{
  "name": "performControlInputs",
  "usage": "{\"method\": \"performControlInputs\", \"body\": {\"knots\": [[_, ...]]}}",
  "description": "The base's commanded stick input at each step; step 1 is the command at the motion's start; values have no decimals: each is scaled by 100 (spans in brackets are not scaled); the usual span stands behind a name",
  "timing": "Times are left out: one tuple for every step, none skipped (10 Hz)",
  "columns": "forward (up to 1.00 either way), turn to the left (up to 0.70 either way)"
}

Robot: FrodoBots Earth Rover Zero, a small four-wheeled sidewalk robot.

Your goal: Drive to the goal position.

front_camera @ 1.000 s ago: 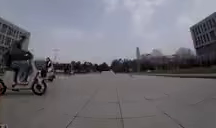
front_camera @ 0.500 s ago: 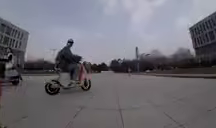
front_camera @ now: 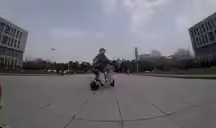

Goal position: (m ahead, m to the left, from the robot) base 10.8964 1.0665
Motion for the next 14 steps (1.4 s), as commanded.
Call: {"method": "performControlInputs", "body": {"knots": [[85, 0], [85, 0], [85, 0], [85, 0], [85, 0], [85, 0], [85, 0], [85, 0], [85, 0], [85, 0], [85, 0], [85, 0], [85, 0], [85, 0]]}}
